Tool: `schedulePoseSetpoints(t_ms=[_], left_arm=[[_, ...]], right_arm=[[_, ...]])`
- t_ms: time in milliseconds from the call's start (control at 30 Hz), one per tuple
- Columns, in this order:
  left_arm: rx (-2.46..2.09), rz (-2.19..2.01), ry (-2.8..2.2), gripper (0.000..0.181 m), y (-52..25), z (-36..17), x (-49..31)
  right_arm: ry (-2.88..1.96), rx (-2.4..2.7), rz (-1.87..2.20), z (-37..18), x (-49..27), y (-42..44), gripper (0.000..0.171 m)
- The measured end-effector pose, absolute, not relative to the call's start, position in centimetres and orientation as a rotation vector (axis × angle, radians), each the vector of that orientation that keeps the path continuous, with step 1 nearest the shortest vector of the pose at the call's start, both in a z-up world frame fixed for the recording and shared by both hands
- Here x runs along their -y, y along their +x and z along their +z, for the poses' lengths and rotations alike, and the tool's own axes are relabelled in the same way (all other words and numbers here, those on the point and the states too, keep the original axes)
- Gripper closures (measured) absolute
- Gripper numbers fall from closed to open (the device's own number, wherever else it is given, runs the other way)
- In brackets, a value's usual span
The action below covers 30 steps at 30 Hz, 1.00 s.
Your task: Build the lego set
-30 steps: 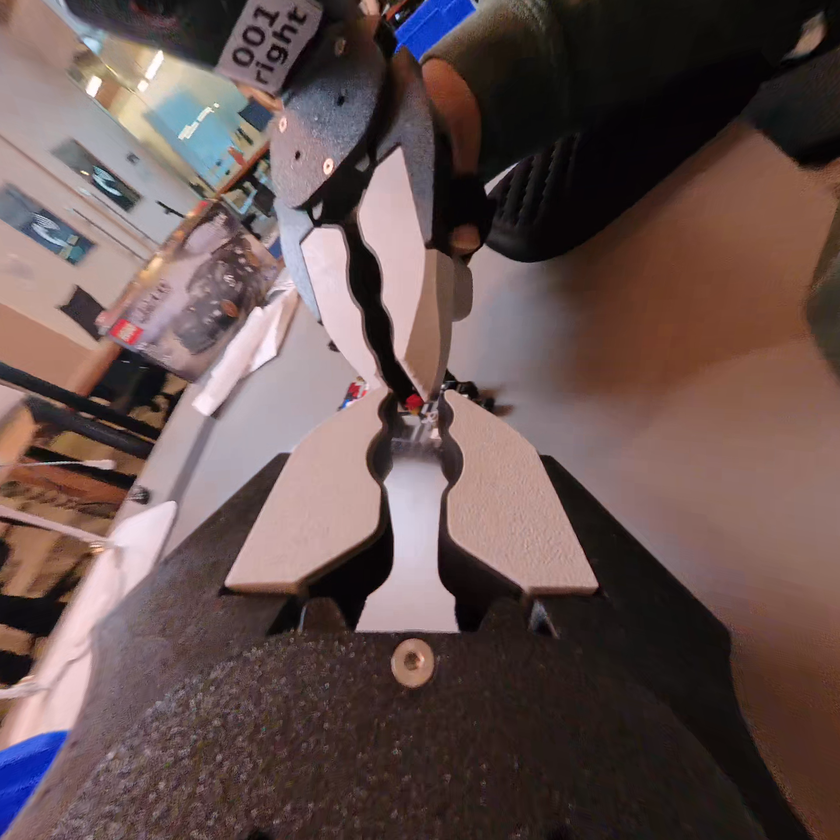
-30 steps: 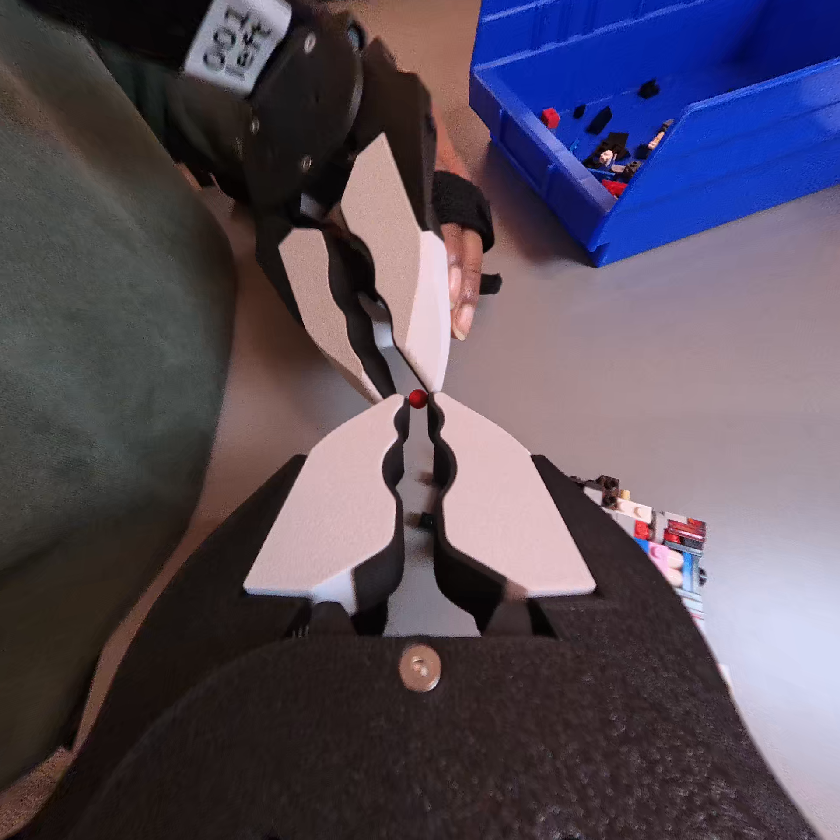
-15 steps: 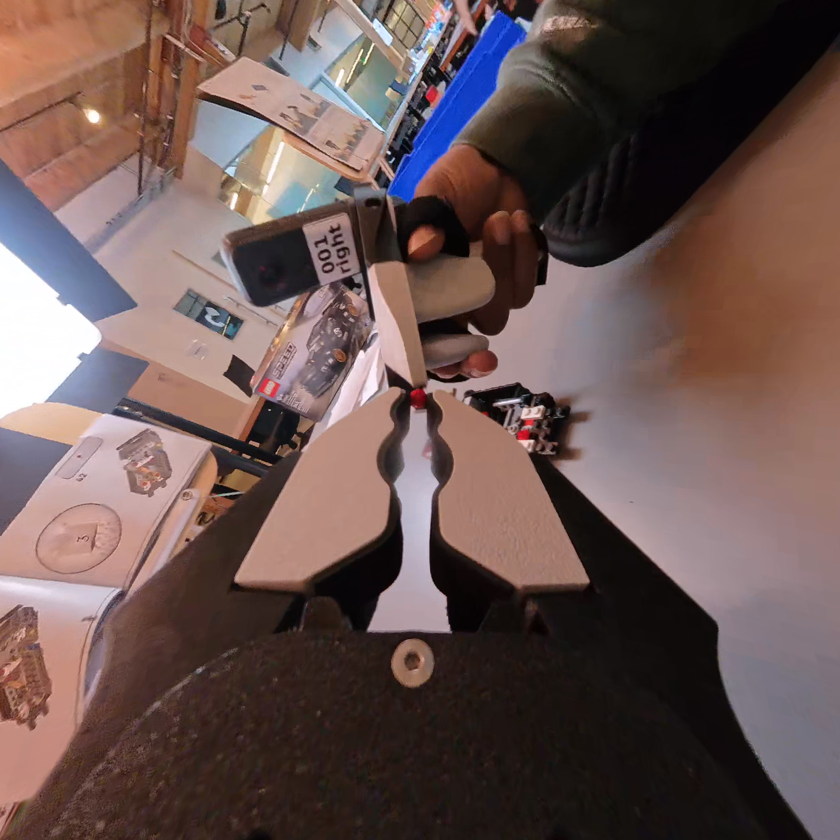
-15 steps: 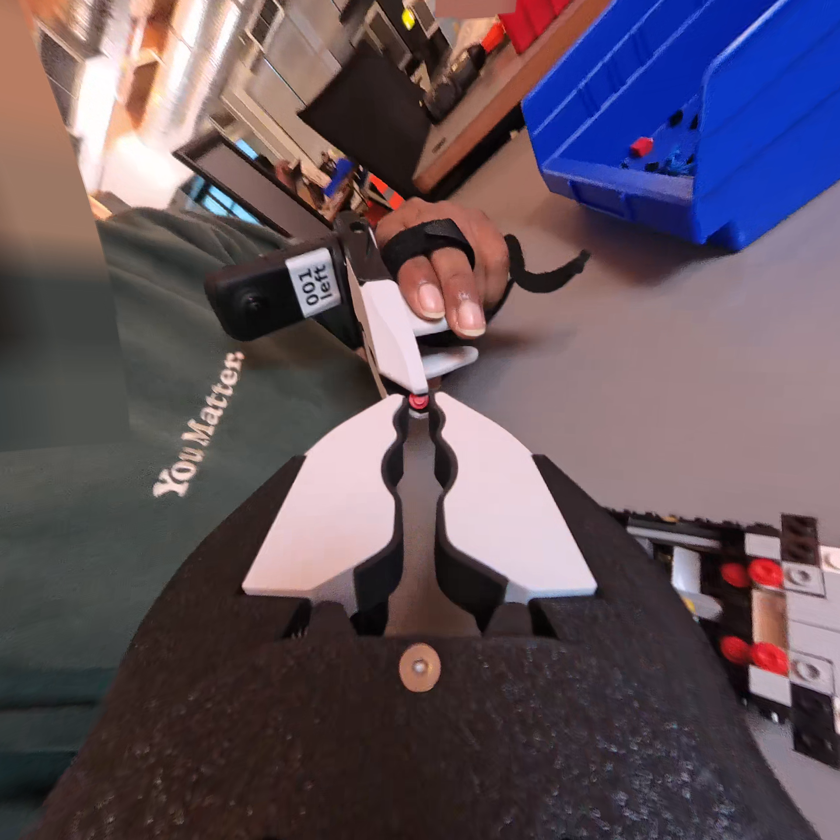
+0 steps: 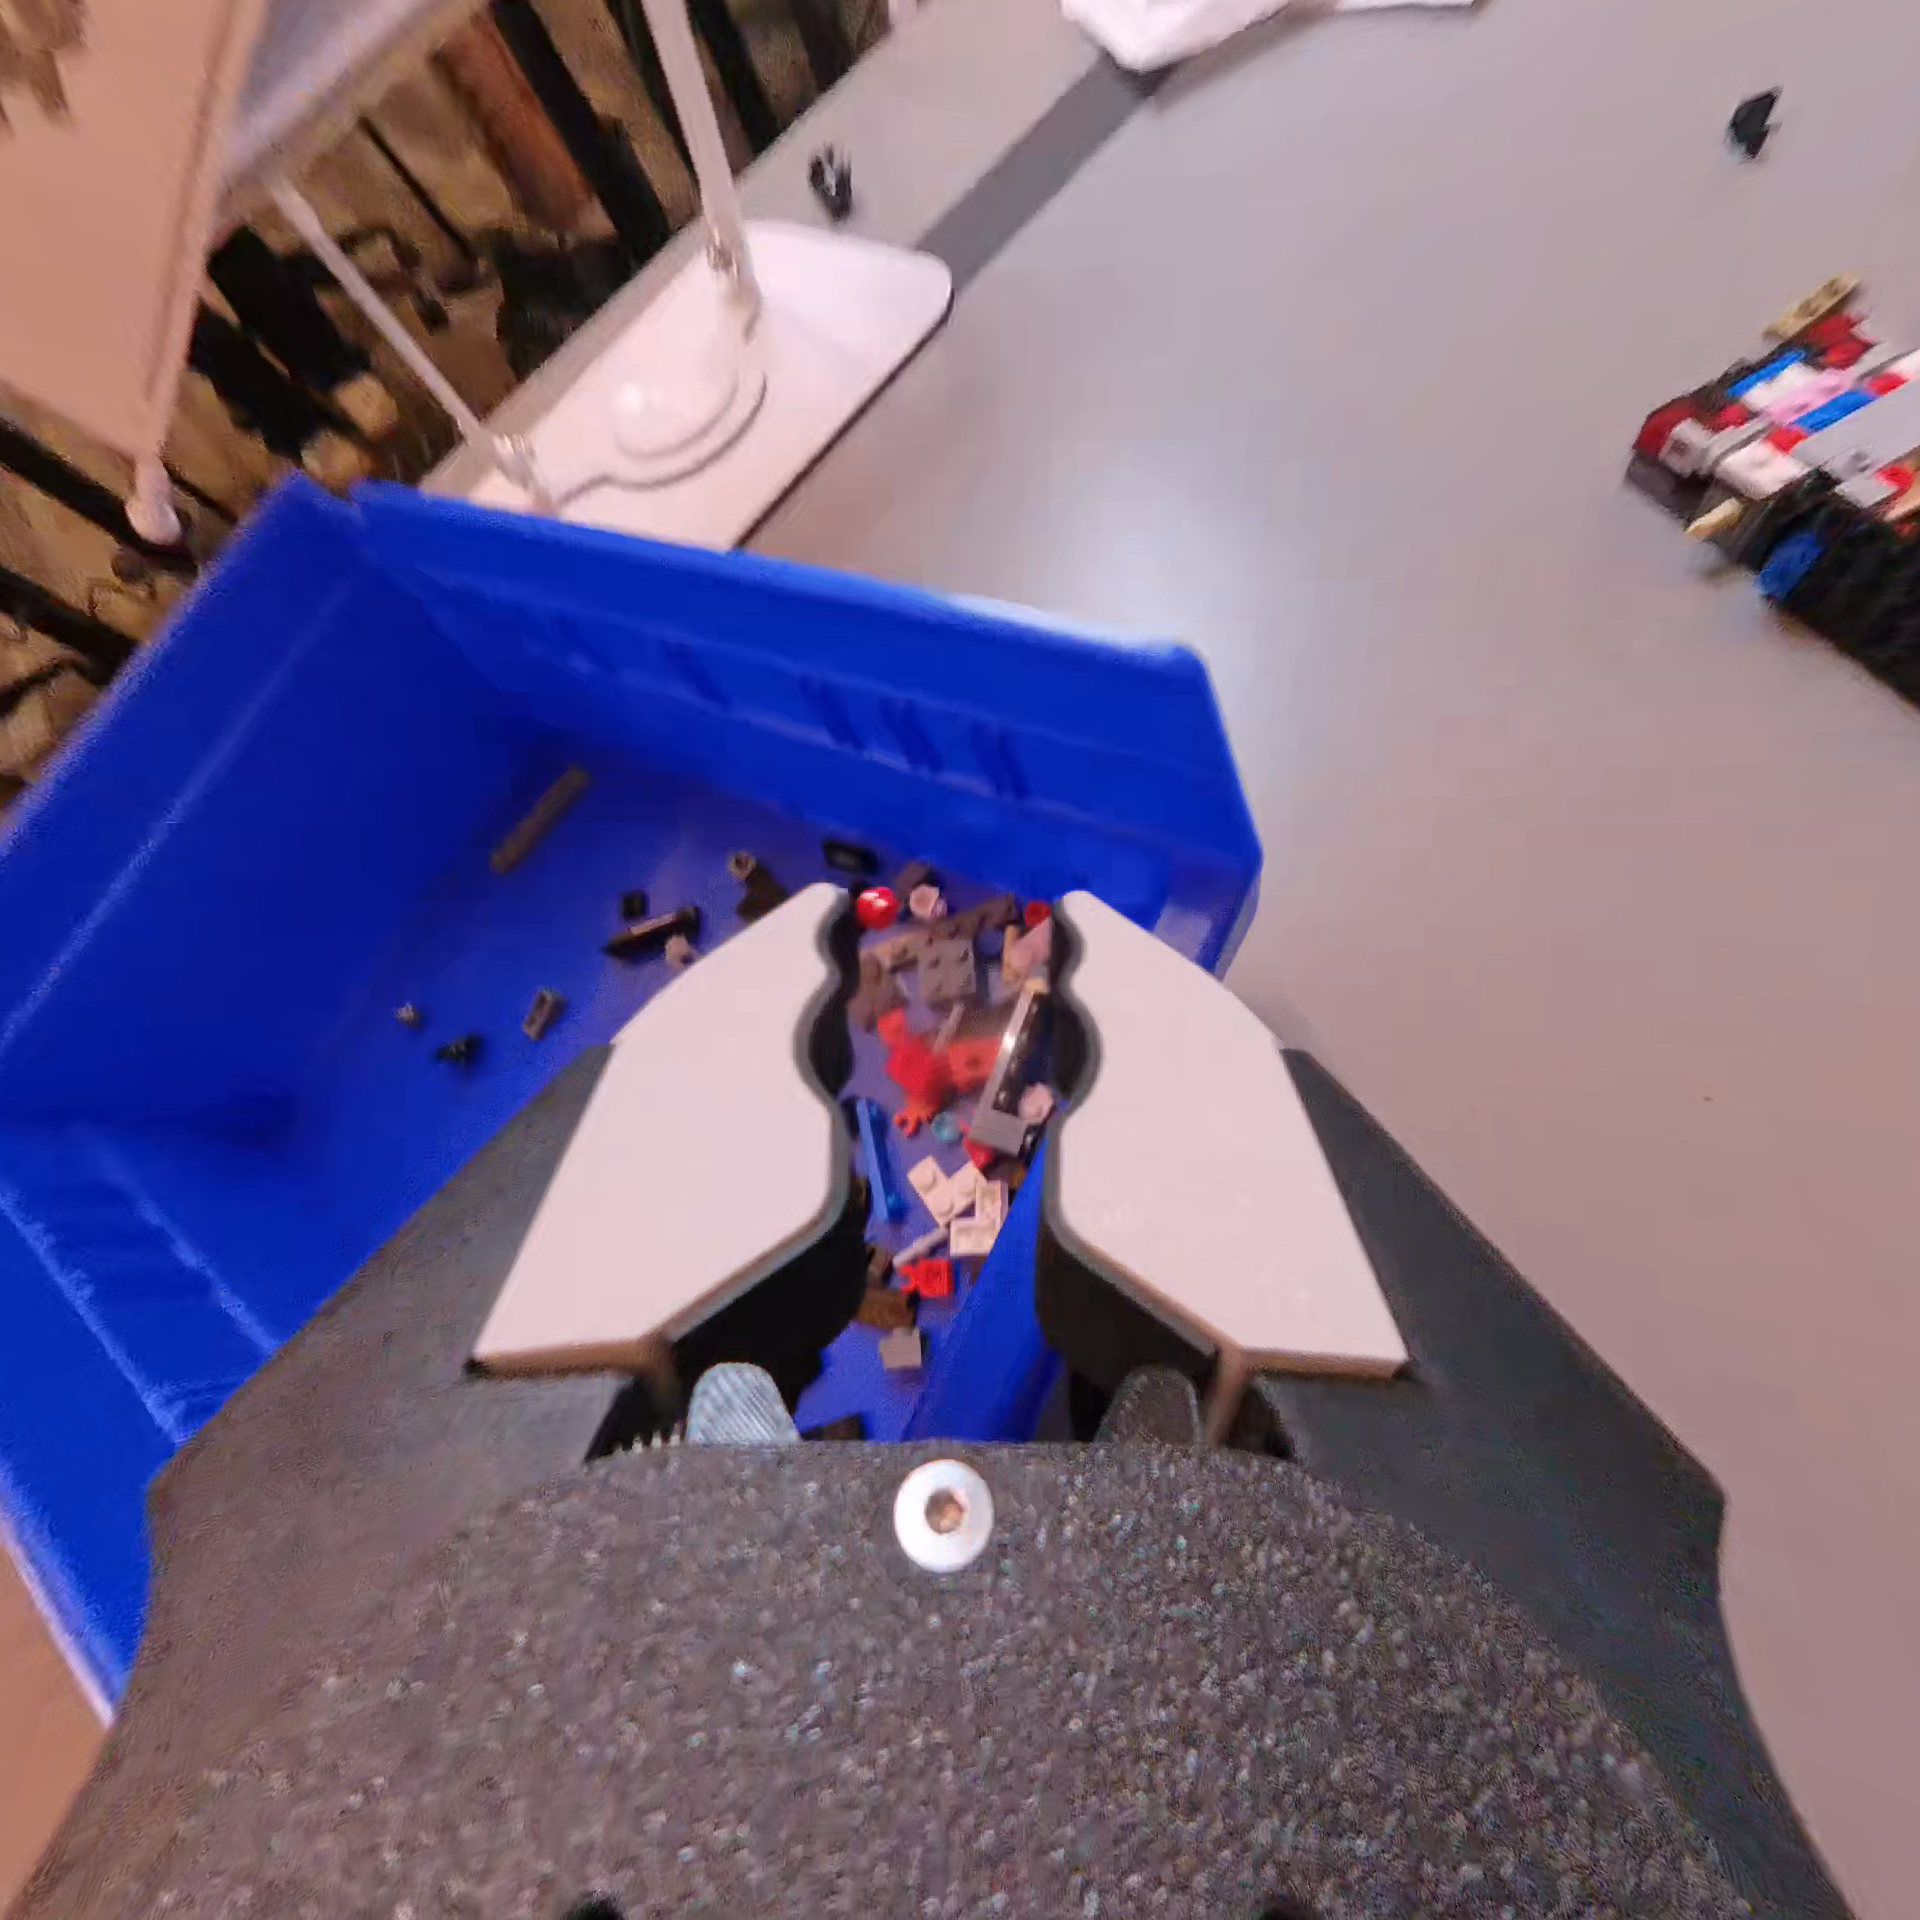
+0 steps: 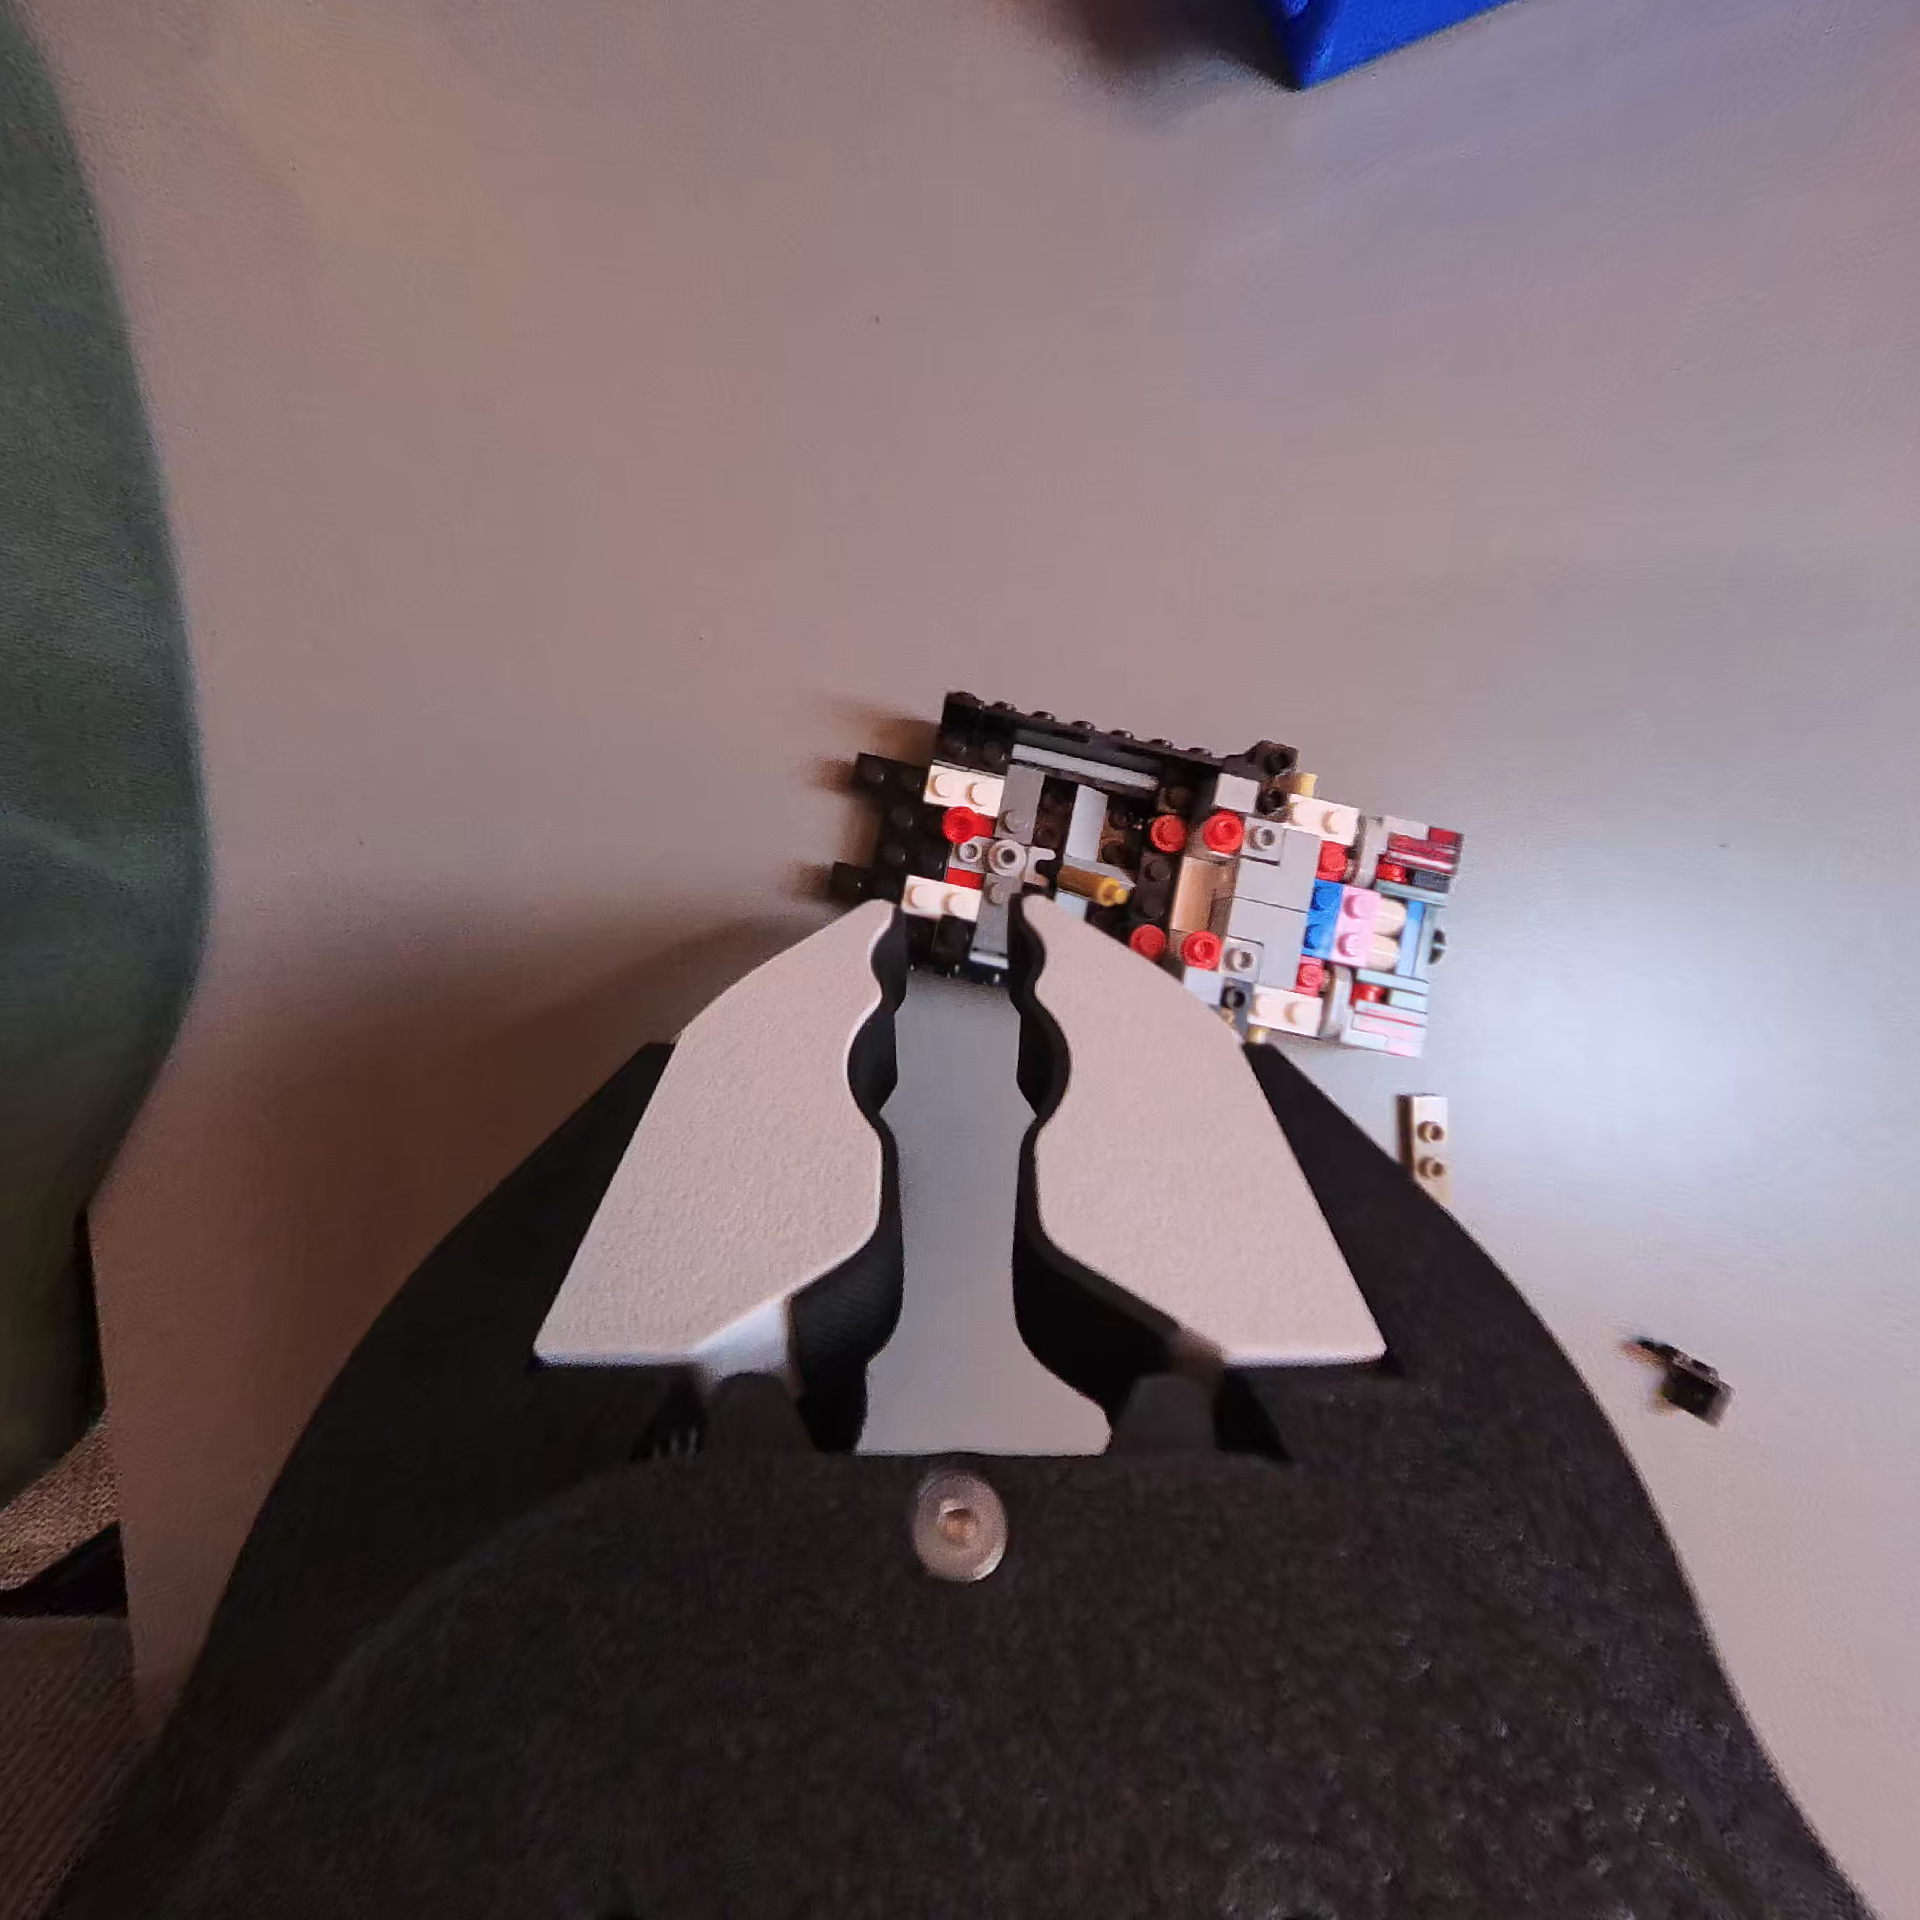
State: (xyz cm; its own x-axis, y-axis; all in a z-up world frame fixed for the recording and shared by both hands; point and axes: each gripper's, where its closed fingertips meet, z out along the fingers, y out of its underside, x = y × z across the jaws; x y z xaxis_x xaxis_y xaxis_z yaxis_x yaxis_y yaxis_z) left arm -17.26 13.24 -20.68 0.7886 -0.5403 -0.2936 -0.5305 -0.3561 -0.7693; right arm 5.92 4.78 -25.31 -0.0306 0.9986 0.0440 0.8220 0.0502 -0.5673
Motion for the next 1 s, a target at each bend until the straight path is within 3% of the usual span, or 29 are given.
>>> schedulePoseSetpoints(t_ms=[133,367,767,1000], left_arm=[[-0.79,-0.023,-2.069,0.123,-17.7,-21.5,-13.1],[-0.803,-0.118,-2.105,0.117,-17.7,-22.2,-12.4],[-1.049,-0.169,-1.851,0.137,-11.9,-21.1,-10.3],[-1.082,-0.194,-1.826,0.137,-10.8,-21.4,-9.8]], right_arm=[[-1.85,1.959,0.508,-26.4,-4.3,5.7,0.153],[-1.889,2.018,0.419,-27.0,-4.4,6.0,0.153],[-1.821,2.108,0.305,-27.2,-4.8,6.7,0.163],[-1.8,2.062,0.425,-26.9,-4.4,7.0,0.164]])
